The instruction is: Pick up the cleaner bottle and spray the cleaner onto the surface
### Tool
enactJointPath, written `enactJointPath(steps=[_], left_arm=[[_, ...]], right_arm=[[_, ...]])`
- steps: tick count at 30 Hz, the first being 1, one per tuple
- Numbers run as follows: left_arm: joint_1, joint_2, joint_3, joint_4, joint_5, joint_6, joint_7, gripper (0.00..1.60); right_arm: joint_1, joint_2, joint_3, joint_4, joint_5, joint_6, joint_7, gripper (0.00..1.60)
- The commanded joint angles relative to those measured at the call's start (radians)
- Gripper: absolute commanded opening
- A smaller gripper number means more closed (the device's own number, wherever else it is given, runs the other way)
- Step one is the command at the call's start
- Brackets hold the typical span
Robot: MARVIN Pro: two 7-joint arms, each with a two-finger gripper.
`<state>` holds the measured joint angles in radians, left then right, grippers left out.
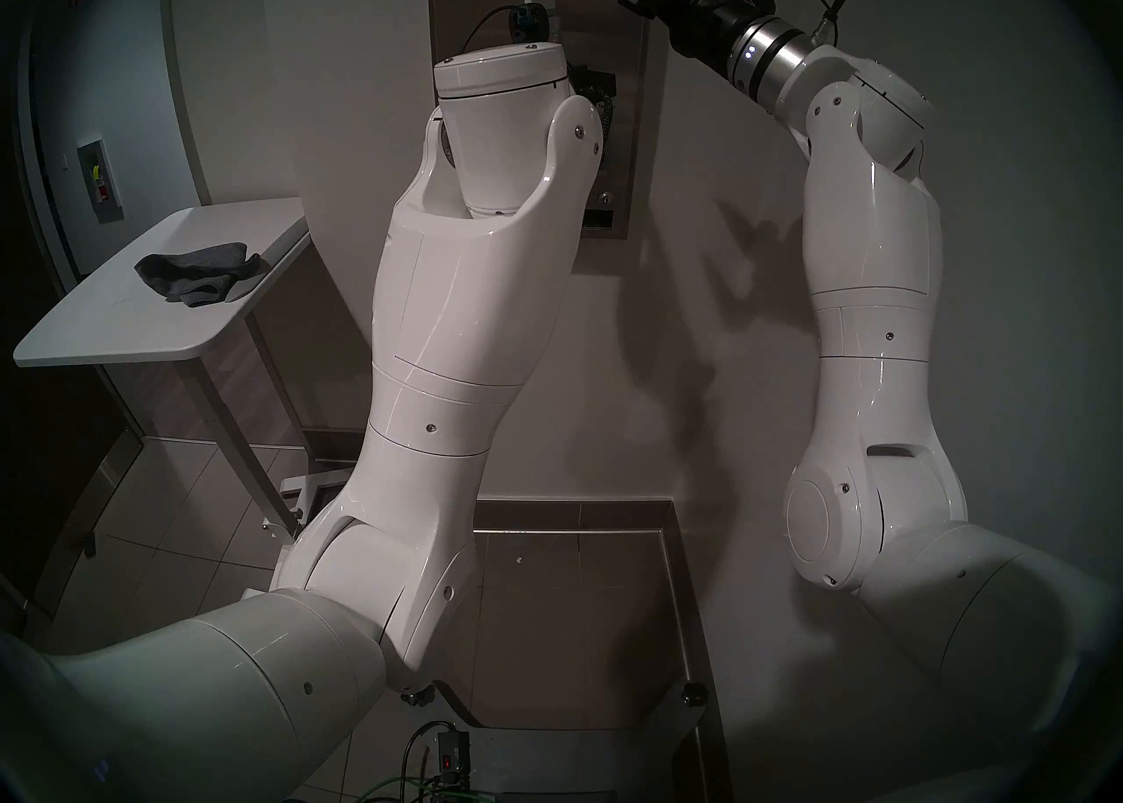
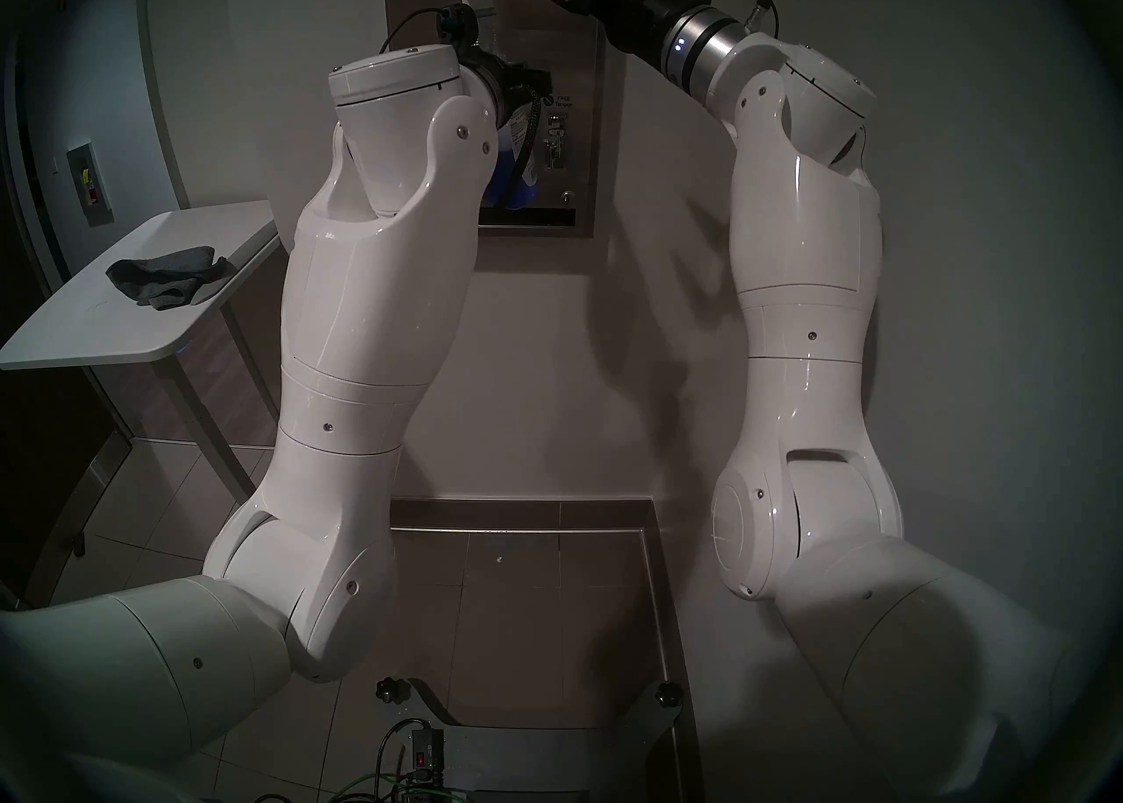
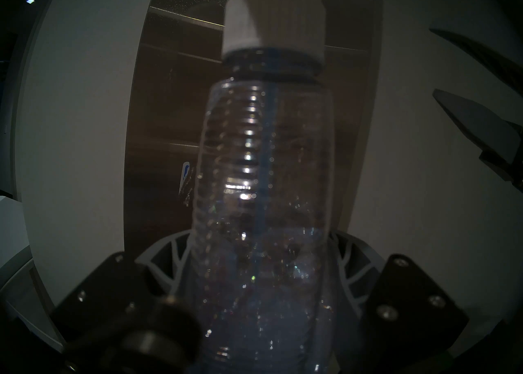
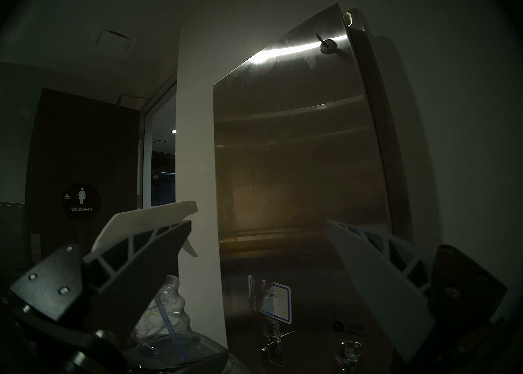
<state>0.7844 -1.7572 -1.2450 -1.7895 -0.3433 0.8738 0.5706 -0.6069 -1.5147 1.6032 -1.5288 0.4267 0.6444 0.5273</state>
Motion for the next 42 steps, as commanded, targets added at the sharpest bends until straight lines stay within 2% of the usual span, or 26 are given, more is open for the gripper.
enactJointPath(steps=[1, 6, 17, 26, 34, 35, 38, 39, 42], left_arm=[[-0.06, -0.013, 0.002, -0.042, 0.006, -0.02, -0.003, 0.0], [-0.06, -0.013, 0.002, -0.043, 0.007, -0.02, -0.003, 0.0], [-0.061, -0.015, 0.001, -0.043, 0.009, -0.02, -0.004, 0.0], [-0.061, -0.016, 0.0, -0.043, 0.011, -0.019, -0.005, 0.0], [-0.059, -0.017, 0.0, -0.042, 0.013, -0.018, -0.005, 0.0], [-0.059, -0.017, 0.0, -0.042, 0.013, -0.017, -0.005, 0.0], [-0.059, -0.018, 0.0, -0.042, 0.013, -0.017, -0.005, 0.0], [-0.059, -0.018, 0.0, -0.042, 0.013, -0.017, -0.005, 0.0], [-0.059, -0.018, 0.0, -0.043, 0.014, -0.017, -0.005, 0.0]], right_arm=[[0.103, 0.006, -0.02, 0.001, 0.024, 0.028, 0.042, 1.6], [0.144, 0.015, -0.038, 0.038, 0.033, 0.059, 0.071, 1.6], [0.222, 0.081, -0.079, 0.146, 0.057, 0.151, 0.202, 1.6], [0.282, 0.136, -0.103, 0.229, 0.066, 0.2, 0.307, 1.6], [0.343, 0.177, -0.143, 0.301, 0.061, 0.218, 0.396, 1.6], [0.333, 0.18, -0.144, 0.295, 0.06, 0.215, 0.404, 1.6], [0.376, 0.193, -0.171, 0.341, 0.053, 0.217, 0.434, 1.6], [0.349, 0.194, -0.168, 0.323, 0.051, 0.208, 0.439, 1.6], [0.393, 0.208, -0.2, 0.372, 0.04, 0.203, 0.466, 1.6]])
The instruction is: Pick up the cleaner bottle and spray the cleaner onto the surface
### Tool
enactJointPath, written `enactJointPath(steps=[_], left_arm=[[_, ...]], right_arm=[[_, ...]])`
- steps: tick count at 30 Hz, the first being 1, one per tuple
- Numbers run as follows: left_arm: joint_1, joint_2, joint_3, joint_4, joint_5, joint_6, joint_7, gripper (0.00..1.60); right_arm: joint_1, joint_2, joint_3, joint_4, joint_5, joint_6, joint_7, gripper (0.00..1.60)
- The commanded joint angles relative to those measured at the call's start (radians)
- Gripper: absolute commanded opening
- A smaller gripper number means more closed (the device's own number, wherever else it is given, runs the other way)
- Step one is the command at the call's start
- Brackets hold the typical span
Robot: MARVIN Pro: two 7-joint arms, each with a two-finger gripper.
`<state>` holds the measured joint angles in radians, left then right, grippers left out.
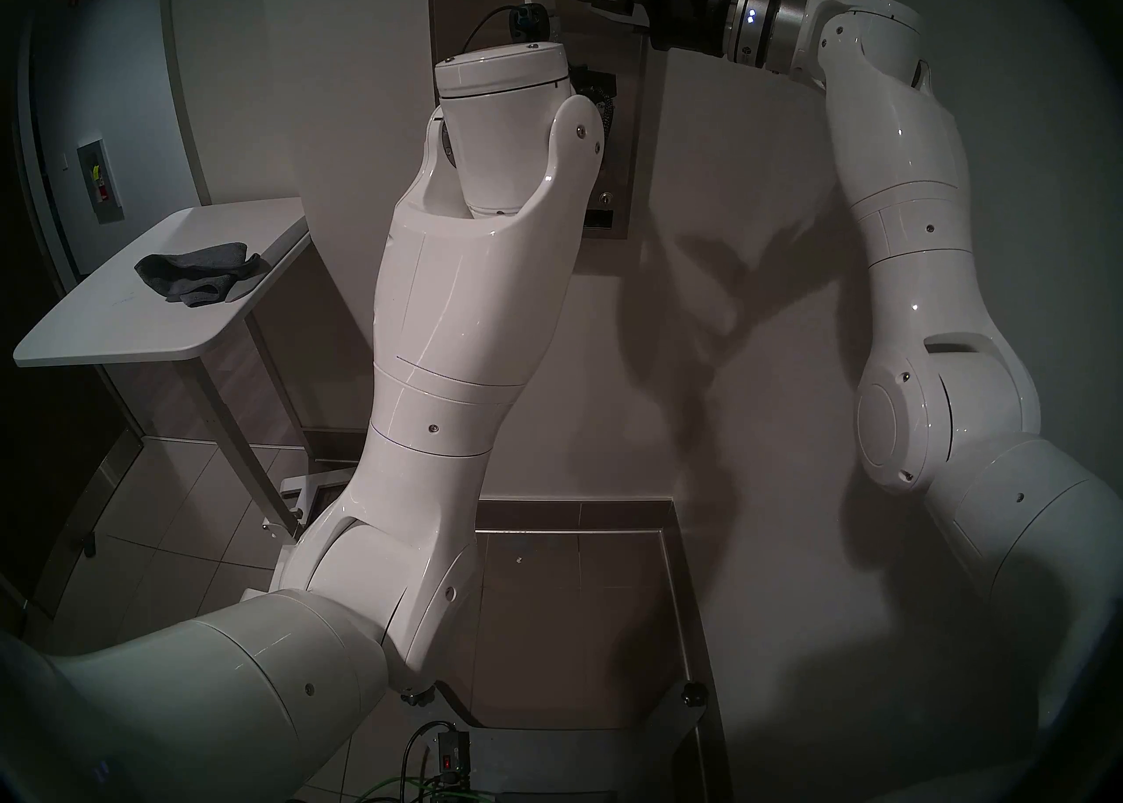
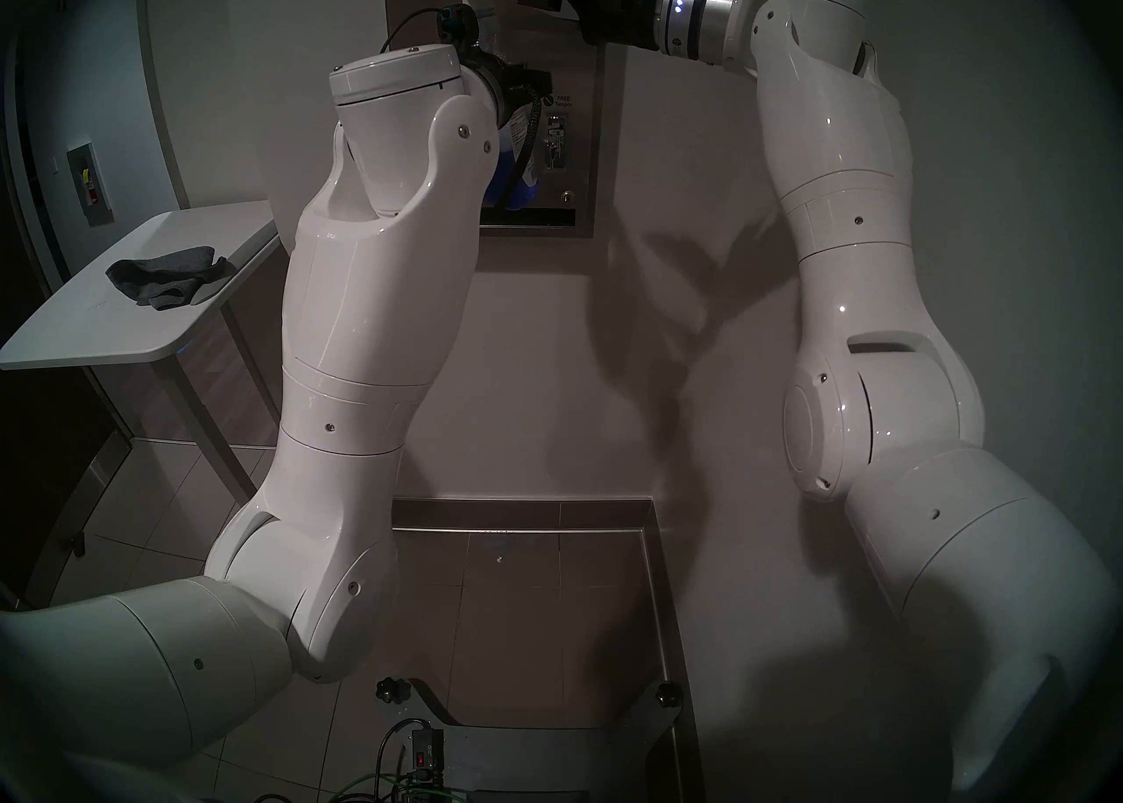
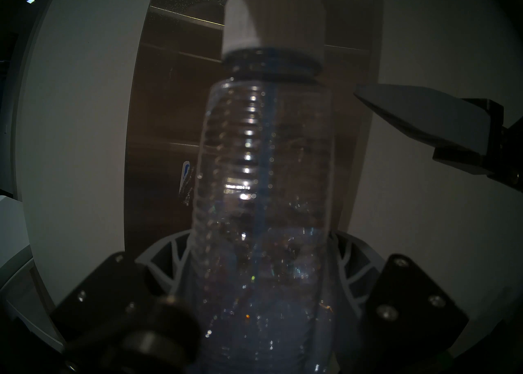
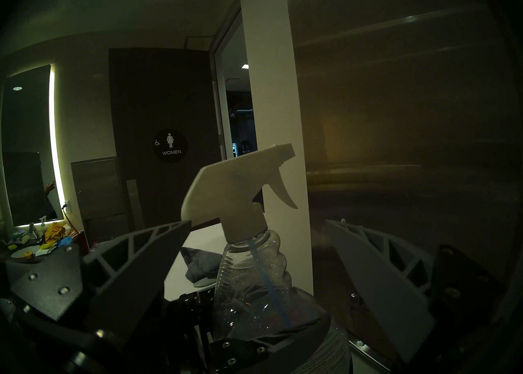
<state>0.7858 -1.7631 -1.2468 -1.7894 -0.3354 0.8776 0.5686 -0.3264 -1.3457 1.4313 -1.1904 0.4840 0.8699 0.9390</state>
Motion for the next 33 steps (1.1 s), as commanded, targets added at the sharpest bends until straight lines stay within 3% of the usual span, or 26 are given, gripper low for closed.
enactJointPath(steps=[1, 10, 14, 33], left_arm=[[-0.061, -0.012, 0.002, -0.043, 0.006, -0.021, -0.003, 0.0], [-0.06, -0.013, 0.002, -0.042, 0.007, -0.02, -0.004, 0.0], [-0.06, -0.014, 0.001, -0.042, 0.008, -0.018, -0.004, 0.0], [-0.062, -0.017, 0.0, -0.04, 0.014, -0.015, -0.004, 0.0]], right_arm=[[0.107, 0.043, -0.036, 0.032, -0.022, -0.031, 0.061, 1.6], [0.168, 0.068, -0.131, 0.105, -0.087, -0.097, 0.086, 1.6], [0.197, 0.074, -0.174, 0.148, -0.128, -0.162, 0.111, 1.6], [0.333, 0.025, -0.26, 0.33, -0.203, -0.383, 0.191, 1.6]])
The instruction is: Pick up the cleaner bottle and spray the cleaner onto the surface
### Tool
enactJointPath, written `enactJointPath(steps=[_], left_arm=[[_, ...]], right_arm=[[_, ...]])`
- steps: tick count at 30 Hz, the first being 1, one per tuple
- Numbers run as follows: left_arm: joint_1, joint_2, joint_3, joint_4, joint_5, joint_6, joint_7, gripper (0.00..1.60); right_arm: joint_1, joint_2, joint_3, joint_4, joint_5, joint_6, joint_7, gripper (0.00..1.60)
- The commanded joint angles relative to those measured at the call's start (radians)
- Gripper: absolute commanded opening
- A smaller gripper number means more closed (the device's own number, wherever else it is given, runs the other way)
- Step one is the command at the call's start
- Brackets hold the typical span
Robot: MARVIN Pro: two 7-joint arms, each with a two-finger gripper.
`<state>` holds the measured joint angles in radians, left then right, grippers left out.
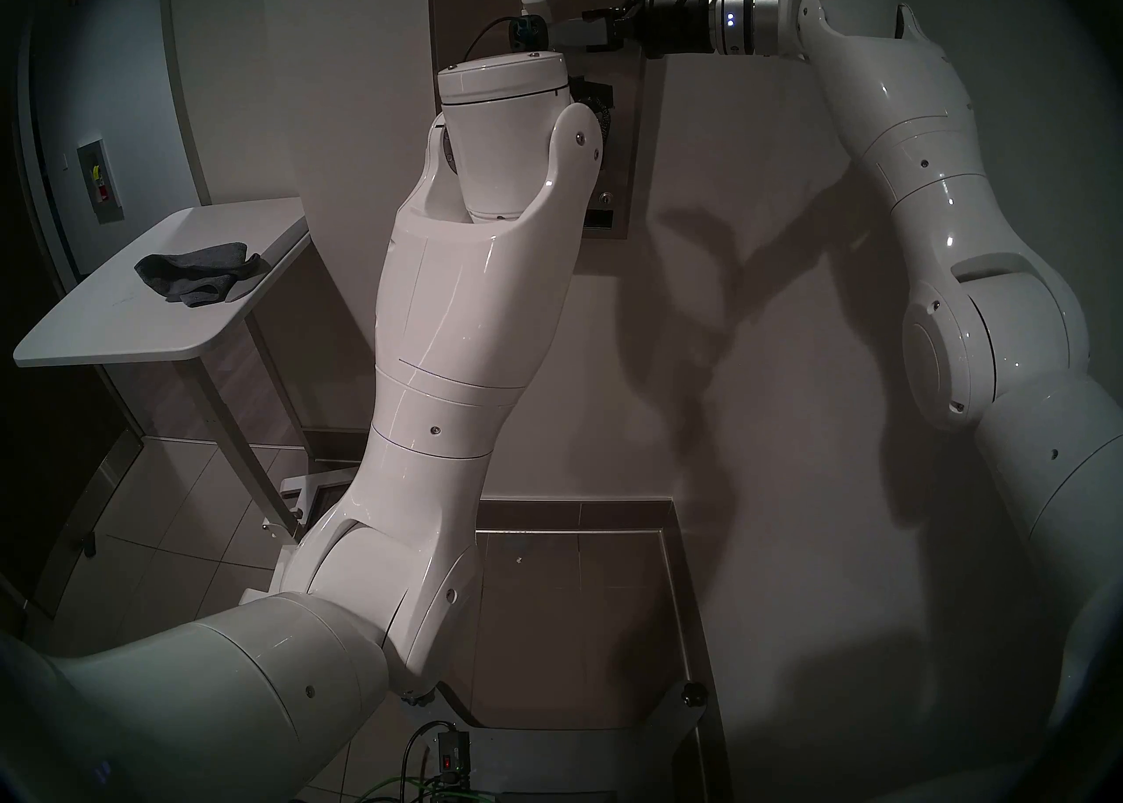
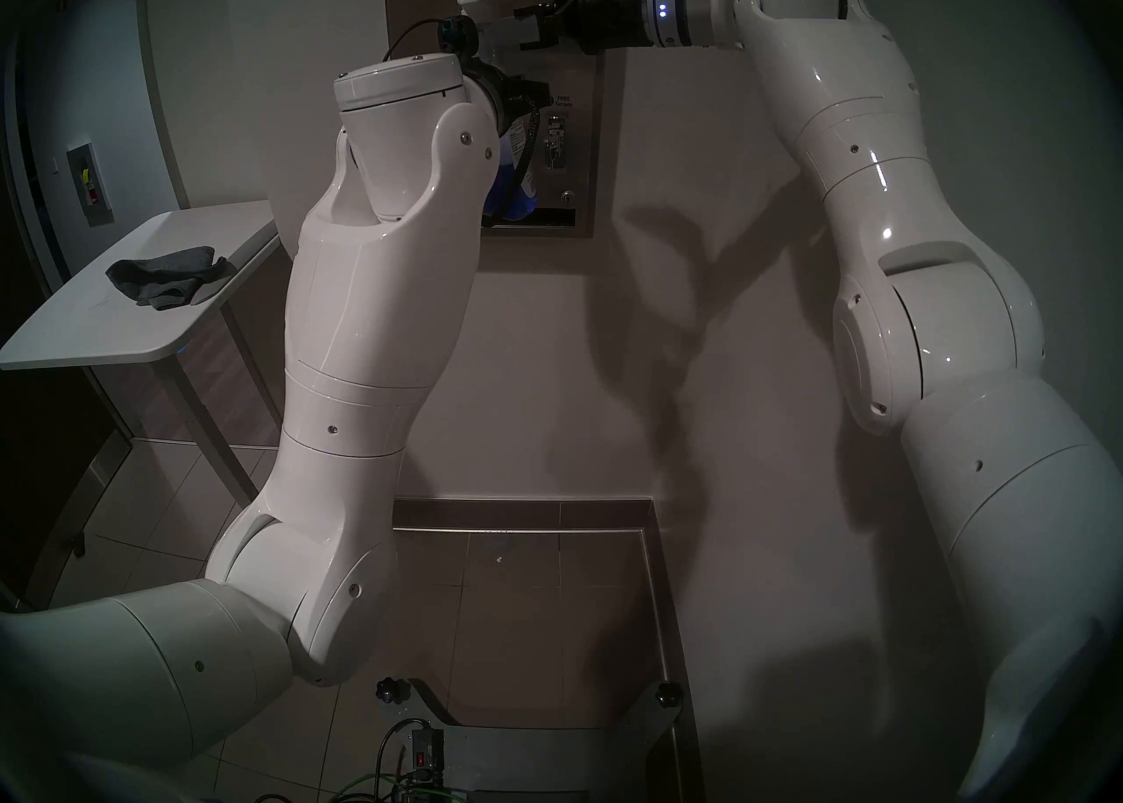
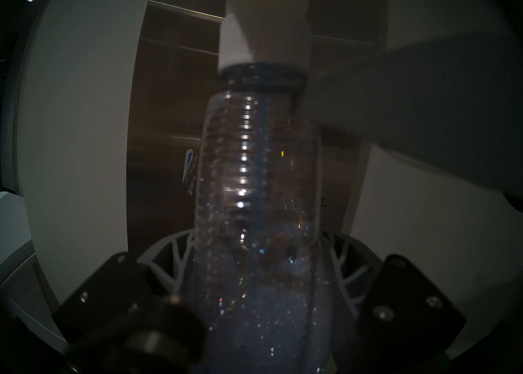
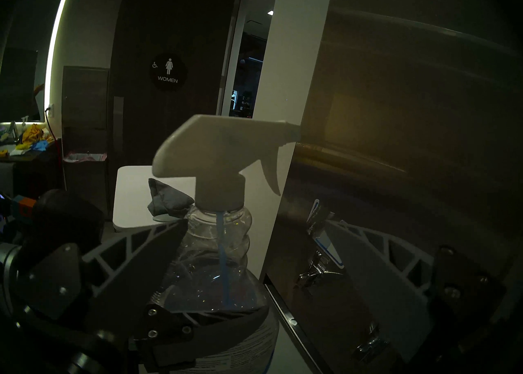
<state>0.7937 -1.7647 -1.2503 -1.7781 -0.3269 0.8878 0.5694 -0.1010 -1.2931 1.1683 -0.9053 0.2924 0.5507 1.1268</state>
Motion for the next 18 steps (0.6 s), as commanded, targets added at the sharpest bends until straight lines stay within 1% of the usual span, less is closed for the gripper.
enactJointPath(steps=[1, 3, 4, 5, 6, 11, 18], left_arm=[[-0.071, -0.016, 0.004, -0.051, 0.006, -0.026, -0.005, 0.0], [-0.071, -0.016, 0.004, -0.051, 0.006, -0.026, -0.005, 0.0], [-0.071, -0.015, 0.004, -0.051, 0.006, -0.026, -0.006, 0.0], [-0.071, -0.015, 0.004, -0.051, 0.006, -0.026, -0.006, 0.0], [-0.071, -0.015, 0.004, -0.052, 0.007, -0.026, -0.006, 0.0], [-0.072, -0.015, 0.005, -0.053, 0.007, -0.026, -0.007, 0.0], [-0.073, -0.015, 0.006, -0.054, 0.009, -0.028, -0.009, 0.0]], right_arm=[[0.111, -0.032, 0.004, 0.055, -0.014, -0.076, 0.008, 1.6], [0.113, -0.037, 0.007, 0.061, -0.012, -0.081, 0.009, 1.6], [0.129, -0.041, 0.0, 0.082, -0.016, -0.091, 0.015, 1.6], [0.118, -0.046, 0.011, 0.077, -0.015, -0.098, 0.014, 1.6], [0.142, -0.052, 0.002, 0.105, -0.018, -0.106, 0.02, 1.6], [0.161, -0.08, 0.018, 0.15, -0.012, -0.13, 0.037, 1.6], [0.198, -0.12, 0.017, 0.245, -0.006, -0.164, 0.068, 1.6]])
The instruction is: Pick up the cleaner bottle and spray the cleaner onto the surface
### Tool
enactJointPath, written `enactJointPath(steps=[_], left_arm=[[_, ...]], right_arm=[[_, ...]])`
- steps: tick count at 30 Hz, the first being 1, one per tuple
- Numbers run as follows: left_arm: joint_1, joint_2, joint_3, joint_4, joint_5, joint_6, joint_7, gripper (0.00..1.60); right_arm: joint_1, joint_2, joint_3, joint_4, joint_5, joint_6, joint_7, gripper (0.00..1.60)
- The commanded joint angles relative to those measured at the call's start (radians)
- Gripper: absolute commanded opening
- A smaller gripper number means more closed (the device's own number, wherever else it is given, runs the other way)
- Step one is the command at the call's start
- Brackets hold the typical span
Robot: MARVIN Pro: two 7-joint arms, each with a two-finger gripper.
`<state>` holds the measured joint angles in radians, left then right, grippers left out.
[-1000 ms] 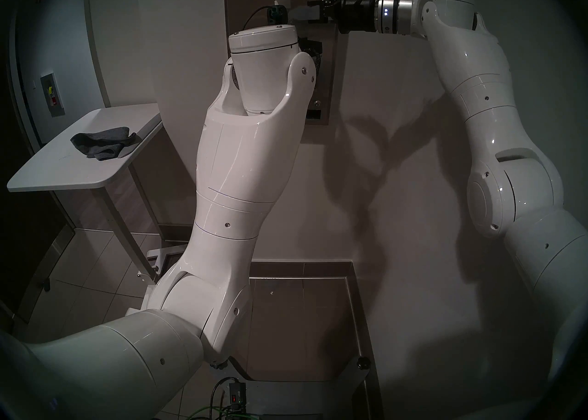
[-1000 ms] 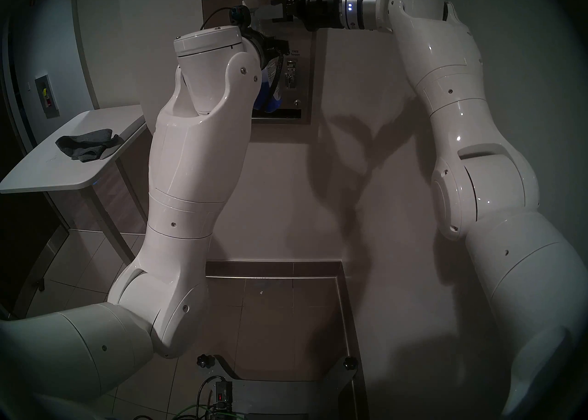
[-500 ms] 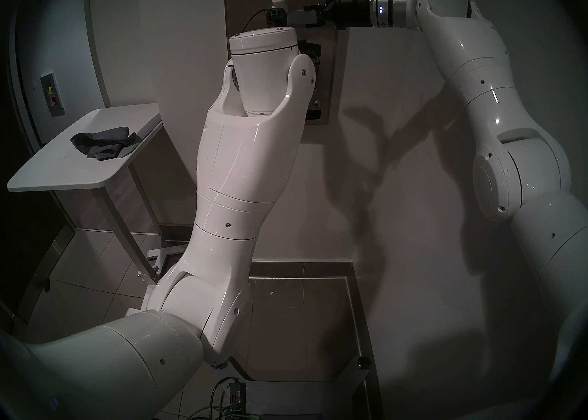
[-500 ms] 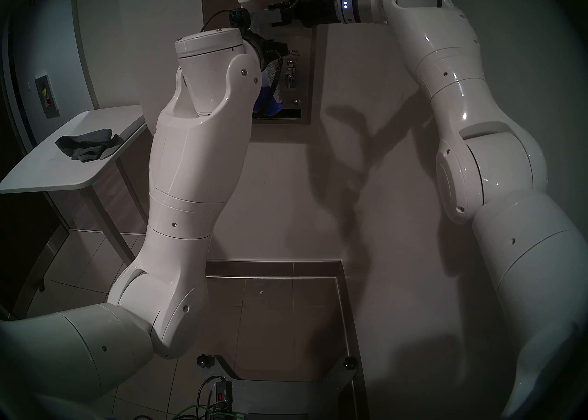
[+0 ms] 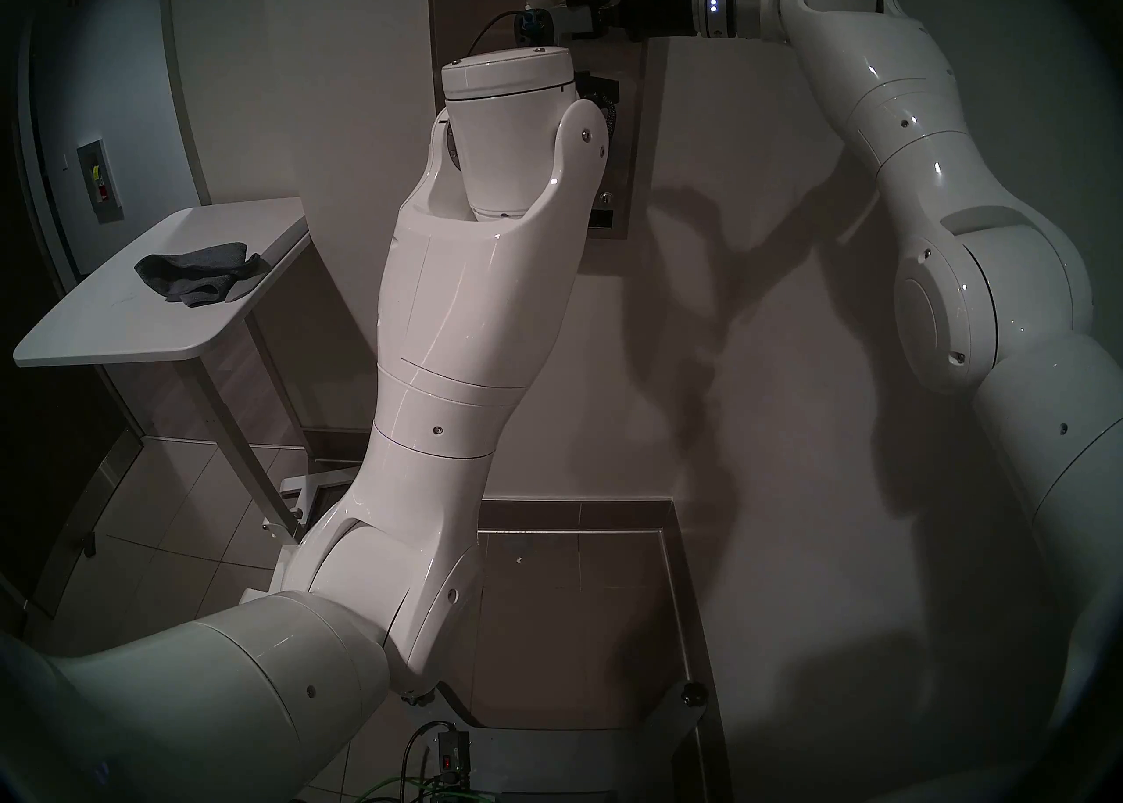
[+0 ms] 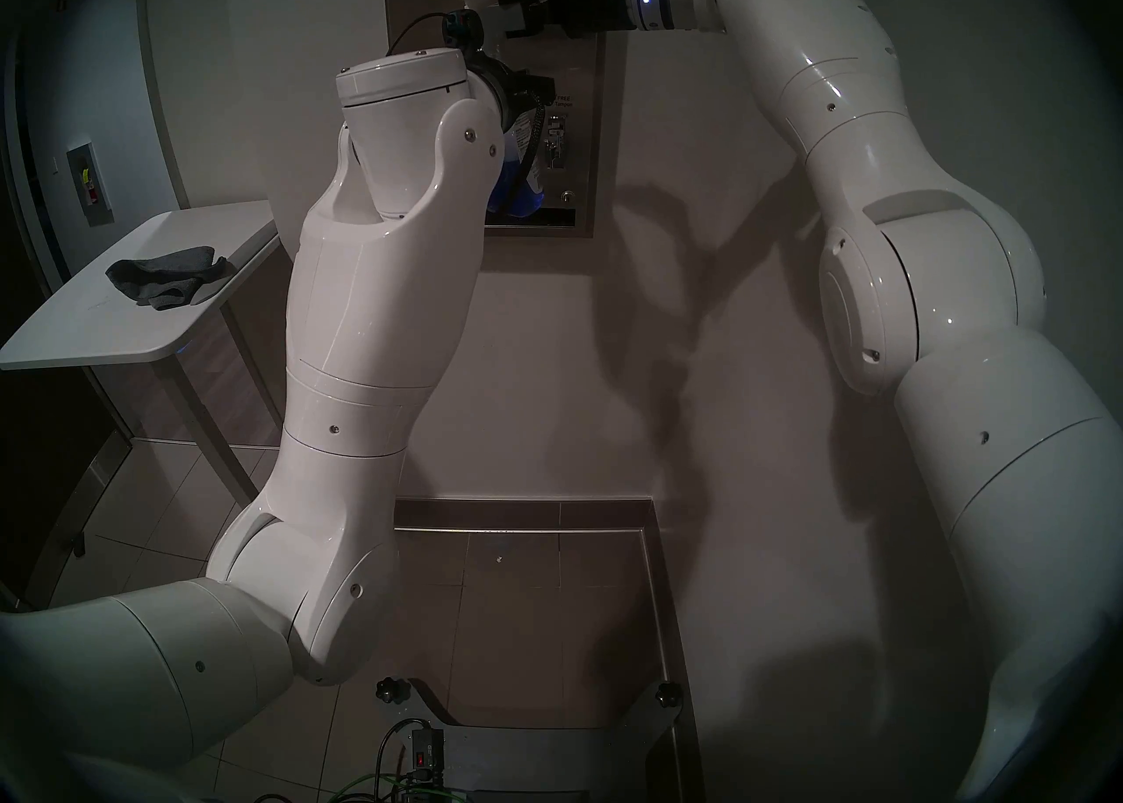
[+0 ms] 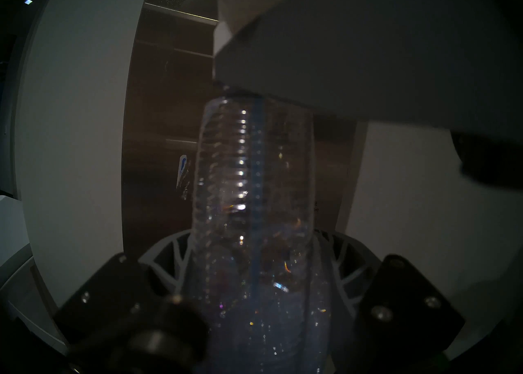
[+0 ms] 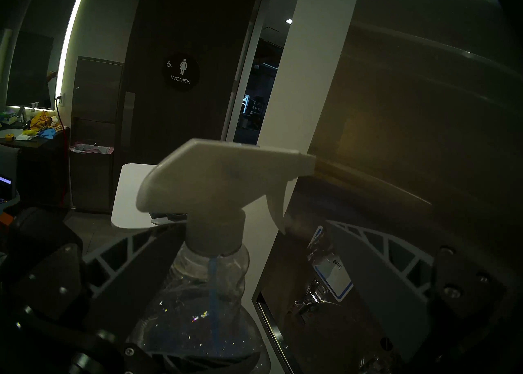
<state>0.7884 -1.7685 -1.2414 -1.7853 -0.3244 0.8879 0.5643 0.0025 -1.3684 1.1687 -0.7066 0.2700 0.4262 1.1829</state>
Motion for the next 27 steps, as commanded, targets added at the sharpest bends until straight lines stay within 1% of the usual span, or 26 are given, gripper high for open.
enactJointPath(steps=[1, 6, 11, 15, 24, 27], left_arm=[[-0.068, -0.011, -0.003, -0.047, 0.007, -0.028, -0.004, 0.0], [-0.067, -0.011, -0.003, -0.048, 0.008, -0.027, -0.005, 0.0], [-0.068, -0.011, -0.004, -0.049, 0.009, -0.028, -0.006, 0.0], [-0.069, -0.011, -0.004, -0.049, 0.011, -0.03, -0.007, 0.0], [-0.07, -0.011, -0.004, -0.049, 0.013, -0.033, -0.01, 0.0], [-0.071, -0.011, -0.004, -0.049, 0.014, -0.034, -0.011, 0.0]], right_arm=[[0.096, -0.05, 0.018, 0.054, 0.018, -0.043, 0.012, 1.6], [0.121, -0.082, 0.025, 0.11, 0.027, -0.064, 0.019, 1.6], [0.141, -0.115, 0.036, 0.17, 0.04, -0.066, 0.028, 1.6], [0.155, -0.134, 0.031, 0.222, 0.039, -0.064, 0.039, 1.6], [0.18, -0.158, 0.026, 0.316, 0.035, -0.07, 0.072, 1.6], [0.187, -0.161, 0.021, 0.332, 0.03, -0.069, 0.078, 1.6]])
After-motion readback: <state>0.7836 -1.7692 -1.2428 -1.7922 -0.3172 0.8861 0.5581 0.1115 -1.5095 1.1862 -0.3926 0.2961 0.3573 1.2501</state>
